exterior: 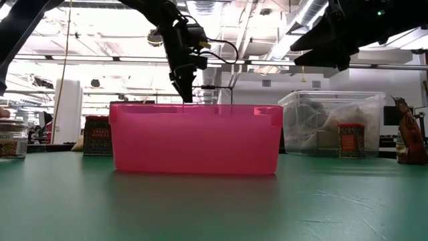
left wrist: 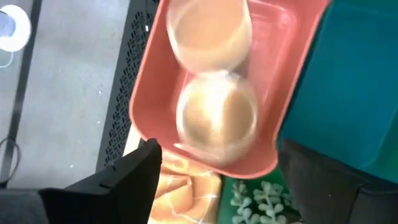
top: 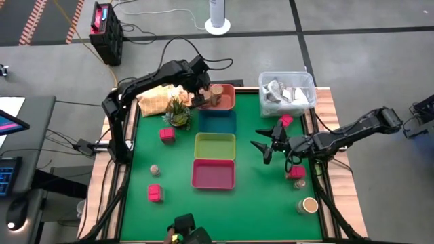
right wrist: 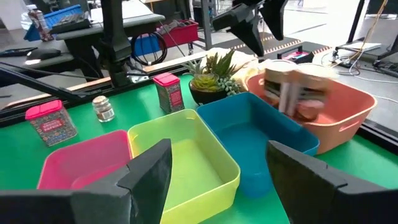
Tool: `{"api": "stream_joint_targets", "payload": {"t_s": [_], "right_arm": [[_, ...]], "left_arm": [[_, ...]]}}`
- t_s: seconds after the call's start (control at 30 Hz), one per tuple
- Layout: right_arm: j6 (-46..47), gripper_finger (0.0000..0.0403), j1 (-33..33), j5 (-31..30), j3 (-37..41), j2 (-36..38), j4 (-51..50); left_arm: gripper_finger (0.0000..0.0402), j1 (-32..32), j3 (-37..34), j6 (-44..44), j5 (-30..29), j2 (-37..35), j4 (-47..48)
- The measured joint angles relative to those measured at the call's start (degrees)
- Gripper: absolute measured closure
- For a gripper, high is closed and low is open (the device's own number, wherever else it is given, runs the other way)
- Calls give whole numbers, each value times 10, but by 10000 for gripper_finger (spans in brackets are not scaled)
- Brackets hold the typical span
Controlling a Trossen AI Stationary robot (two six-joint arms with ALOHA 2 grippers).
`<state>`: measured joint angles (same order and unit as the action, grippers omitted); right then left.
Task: Sort spices by type
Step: Put the left gold spice bottle into the orange bin, then put the gold spice bottle into the orange bin
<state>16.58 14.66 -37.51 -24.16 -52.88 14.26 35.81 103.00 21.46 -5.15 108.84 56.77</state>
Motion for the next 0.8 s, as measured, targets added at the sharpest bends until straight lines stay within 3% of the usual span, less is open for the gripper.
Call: {"api": "stream_joint_targets", "payload": {"t_s": [0.3, 0.53, 0.63, 0.8], "right_arm": [[-1, 117, 0, 0, 0, 0, -1], [-2, 117, 15, -1, 0, 0, -9], [14, 117, 36, -27, -25, 0, -91], [135, 117, 87, -91, -98, -23, -321]], "left_arm": [[87, -19, 23, -10, 1, 0, 17], [95, -109, 26, -3, 41, -50, -10], [102, -158, -46, -5, 63, -95, -64], [110, -238, -257, -40, 64, -200, -264]]}}
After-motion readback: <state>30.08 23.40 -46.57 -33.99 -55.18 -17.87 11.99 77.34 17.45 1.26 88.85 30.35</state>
